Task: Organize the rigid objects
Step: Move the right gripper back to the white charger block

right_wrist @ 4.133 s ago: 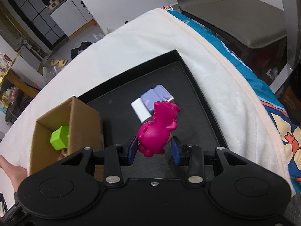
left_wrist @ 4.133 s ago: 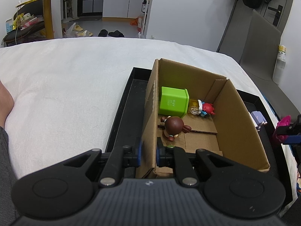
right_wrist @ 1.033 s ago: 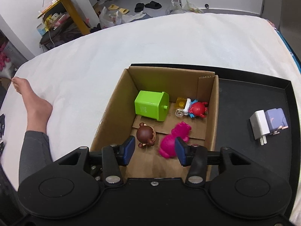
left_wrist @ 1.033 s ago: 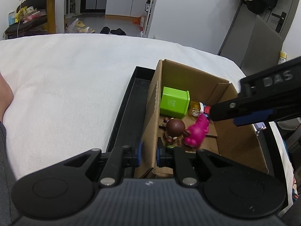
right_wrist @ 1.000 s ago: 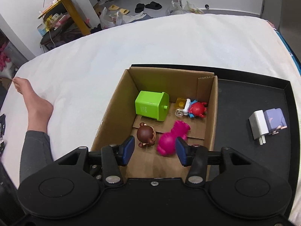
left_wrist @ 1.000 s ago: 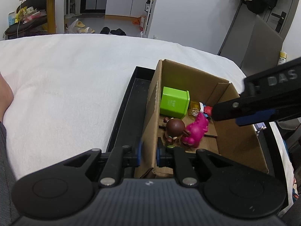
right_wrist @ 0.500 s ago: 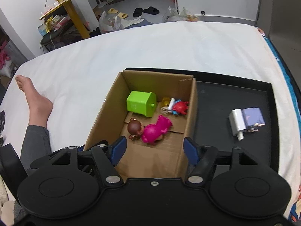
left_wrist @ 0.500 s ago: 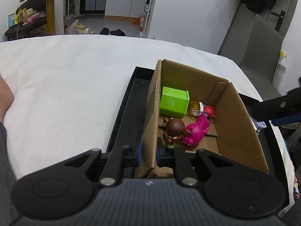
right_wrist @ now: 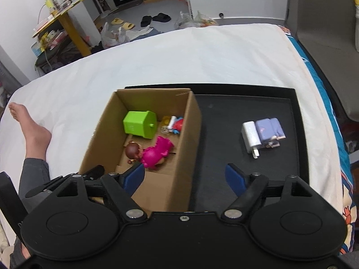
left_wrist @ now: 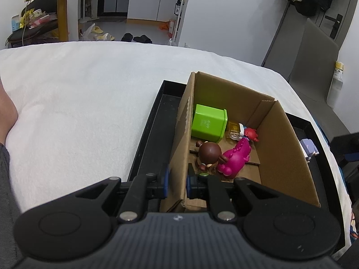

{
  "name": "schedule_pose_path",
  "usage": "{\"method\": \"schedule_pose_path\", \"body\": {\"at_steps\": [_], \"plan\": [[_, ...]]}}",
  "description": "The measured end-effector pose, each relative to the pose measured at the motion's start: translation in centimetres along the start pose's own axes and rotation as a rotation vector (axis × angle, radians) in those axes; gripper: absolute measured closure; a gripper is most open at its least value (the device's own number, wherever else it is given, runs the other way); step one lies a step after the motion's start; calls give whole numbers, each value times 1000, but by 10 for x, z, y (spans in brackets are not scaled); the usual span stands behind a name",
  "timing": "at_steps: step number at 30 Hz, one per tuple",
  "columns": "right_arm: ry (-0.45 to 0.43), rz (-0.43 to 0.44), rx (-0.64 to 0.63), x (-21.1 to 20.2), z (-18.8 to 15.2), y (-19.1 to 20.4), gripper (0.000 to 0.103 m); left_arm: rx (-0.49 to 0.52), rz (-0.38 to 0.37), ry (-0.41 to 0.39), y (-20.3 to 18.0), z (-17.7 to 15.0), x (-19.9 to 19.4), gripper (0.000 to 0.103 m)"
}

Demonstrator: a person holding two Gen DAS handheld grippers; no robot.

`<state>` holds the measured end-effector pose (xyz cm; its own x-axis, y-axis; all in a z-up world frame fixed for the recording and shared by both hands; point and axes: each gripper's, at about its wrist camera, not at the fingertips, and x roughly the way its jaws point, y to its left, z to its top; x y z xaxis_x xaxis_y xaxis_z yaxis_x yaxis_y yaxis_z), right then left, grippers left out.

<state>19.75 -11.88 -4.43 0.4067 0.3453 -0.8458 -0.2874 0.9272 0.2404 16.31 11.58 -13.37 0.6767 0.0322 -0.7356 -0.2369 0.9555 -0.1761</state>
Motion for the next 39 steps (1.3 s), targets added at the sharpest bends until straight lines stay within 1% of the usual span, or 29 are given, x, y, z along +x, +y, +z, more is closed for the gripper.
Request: {"method": "schedule_pose_path", "body": {"at_steps": [16,27,34,35,39], "plan": [[-18,-15,102,-3,-9,-50,23,-7,19,-2,-2,-2,-3,90],[-22,10,193,7,-14,-79,23,-1,26,-3,-4,-2,-3,91],[-38,20,248,21,-14,-96,23,3,25,-8,-2,-2,-2,91],[-39,21,253,24,-14,-99,24,3,24,-7,-2,-2,-2,91],[-37,37,269,38,-15,-107,40,2,24,-5,-1,-2,-2,91]]}}
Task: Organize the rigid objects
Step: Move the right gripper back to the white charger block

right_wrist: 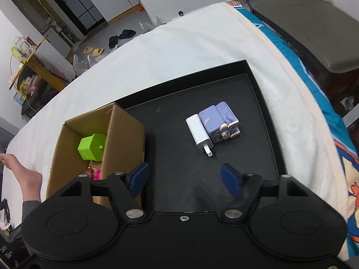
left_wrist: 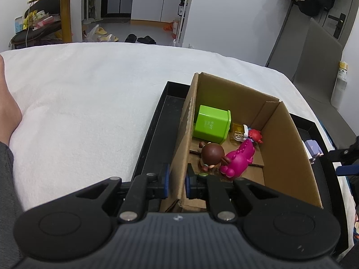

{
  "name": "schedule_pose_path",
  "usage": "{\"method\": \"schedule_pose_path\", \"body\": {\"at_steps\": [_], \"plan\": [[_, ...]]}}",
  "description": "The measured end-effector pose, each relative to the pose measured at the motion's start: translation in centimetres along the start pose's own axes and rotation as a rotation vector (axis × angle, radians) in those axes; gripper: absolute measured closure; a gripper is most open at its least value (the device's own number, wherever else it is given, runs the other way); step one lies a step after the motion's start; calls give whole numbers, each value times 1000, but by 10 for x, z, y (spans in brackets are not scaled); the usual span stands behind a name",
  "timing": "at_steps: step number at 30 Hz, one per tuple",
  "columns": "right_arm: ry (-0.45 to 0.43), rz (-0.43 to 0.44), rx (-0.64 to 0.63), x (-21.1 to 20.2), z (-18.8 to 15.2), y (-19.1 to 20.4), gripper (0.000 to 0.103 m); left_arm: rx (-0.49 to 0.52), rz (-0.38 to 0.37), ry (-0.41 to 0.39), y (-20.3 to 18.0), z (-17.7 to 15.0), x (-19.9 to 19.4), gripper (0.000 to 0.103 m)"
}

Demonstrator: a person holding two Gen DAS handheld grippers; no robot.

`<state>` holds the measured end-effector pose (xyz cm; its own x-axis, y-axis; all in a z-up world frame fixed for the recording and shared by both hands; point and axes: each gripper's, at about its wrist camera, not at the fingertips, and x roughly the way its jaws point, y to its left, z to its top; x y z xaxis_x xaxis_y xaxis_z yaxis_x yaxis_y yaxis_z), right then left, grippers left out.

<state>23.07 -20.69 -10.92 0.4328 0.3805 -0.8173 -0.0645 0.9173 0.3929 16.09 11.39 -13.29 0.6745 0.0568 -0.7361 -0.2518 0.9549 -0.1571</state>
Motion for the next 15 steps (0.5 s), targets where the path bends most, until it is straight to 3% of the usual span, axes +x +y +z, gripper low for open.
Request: {"method": "schedule_pose_path", "body": {"at_steps": [6,15], "plan": [[-23,-5,-48,22,-3,-9,63,0,1,1,0,0,0,91],[-32,-39,-105,46,-4,-11,76,18,25,0,-4,-1,4,91]]}}
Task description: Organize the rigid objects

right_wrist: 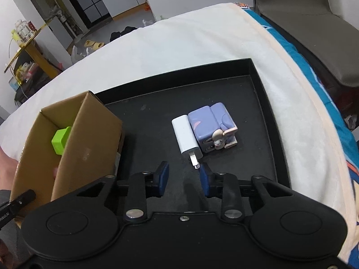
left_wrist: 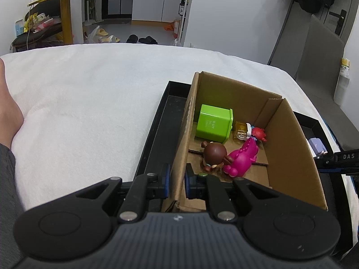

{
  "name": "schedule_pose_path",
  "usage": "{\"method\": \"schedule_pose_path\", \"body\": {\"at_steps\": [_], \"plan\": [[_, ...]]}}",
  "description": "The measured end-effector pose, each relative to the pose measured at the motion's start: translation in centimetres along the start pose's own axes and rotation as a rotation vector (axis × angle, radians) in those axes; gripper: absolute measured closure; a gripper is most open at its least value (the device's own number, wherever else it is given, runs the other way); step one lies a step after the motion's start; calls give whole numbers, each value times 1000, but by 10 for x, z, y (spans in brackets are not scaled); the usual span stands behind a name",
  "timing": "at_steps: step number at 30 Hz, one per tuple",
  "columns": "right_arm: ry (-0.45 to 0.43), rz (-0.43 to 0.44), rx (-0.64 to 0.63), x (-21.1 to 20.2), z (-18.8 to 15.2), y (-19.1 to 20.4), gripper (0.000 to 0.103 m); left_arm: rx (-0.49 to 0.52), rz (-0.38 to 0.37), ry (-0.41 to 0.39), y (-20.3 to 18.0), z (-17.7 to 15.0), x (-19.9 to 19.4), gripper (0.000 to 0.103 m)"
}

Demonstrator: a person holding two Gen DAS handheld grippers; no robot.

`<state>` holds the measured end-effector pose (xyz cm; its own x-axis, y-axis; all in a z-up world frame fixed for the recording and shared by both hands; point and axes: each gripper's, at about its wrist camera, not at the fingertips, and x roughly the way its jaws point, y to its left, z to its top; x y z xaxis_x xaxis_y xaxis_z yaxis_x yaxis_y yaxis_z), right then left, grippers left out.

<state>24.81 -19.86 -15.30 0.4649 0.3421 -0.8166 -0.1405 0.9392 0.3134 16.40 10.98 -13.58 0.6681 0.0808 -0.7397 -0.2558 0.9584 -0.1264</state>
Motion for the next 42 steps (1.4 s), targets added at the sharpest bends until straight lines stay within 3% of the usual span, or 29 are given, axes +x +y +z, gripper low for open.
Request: {"method": "schedule_pose_path", "body": {"at_steps": [24,25,26,42], "plan": [[-27,-51,-101,13,-1,10,89,13,6,-2,0,1,1,91],[-23,-47,-100,12,-1,12,90,13,6,-2,-1,1,1,91],[-17,-38,-100,11,-2,13,98,13,5,-1,-1,1,1,91],[129,-73,-110,0,-6,35,98,8,-30,6,2,2,1,91]]}}
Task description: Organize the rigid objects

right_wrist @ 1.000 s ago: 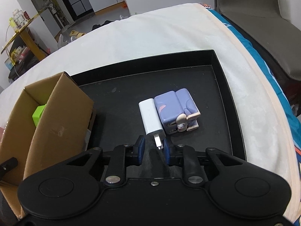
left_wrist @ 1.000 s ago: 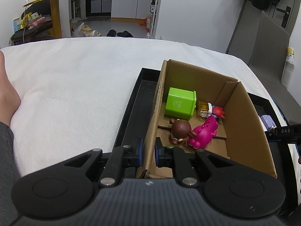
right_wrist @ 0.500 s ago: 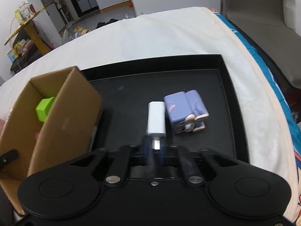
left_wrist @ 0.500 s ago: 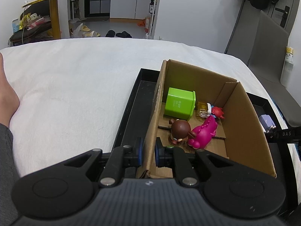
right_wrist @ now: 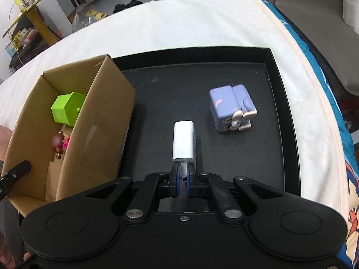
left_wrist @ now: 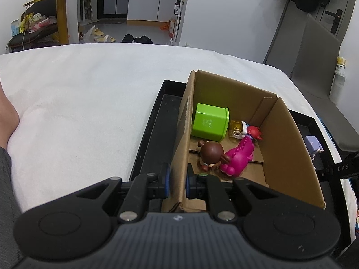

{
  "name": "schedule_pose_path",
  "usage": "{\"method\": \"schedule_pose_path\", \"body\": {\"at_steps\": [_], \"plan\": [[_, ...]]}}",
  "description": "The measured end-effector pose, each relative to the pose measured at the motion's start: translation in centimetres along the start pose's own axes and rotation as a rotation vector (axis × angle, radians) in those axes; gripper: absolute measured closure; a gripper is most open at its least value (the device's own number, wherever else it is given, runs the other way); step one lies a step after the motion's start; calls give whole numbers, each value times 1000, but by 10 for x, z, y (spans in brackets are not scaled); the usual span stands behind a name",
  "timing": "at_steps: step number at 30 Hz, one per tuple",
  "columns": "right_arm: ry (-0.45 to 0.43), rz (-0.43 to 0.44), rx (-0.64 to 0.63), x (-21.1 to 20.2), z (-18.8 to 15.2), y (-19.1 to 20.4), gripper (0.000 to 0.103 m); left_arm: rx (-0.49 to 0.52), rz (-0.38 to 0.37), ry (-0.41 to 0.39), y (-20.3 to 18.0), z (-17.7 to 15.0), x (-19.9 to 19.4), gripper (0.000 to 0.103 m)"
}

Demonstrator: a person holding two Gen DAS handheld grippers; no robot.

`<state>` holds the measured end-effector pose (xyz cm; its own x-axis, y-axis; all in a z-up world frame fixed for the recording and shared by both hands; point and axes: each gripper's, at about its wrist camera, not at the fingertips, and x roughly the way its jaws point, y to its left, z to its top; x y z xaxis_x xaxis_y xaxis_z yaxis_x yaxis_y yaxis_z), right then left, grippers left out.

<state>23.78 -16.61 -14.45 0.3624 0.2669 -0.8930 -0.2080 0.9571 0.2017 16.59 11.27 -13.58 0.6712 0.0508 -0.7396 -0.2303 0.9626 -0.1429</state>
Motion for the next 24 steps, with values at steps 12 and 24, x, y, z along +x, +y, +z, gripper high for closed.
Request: {"method": "schedule_pose_path", "body": {"at_steps": [12,24], "plan": [[73,-26,13,-10,-17,8,98,-13,-10,3,0,-2,1,91],[108,-4,40,-19,-32,8,98,-9,-10,2,-1,-2,0,91]]}}
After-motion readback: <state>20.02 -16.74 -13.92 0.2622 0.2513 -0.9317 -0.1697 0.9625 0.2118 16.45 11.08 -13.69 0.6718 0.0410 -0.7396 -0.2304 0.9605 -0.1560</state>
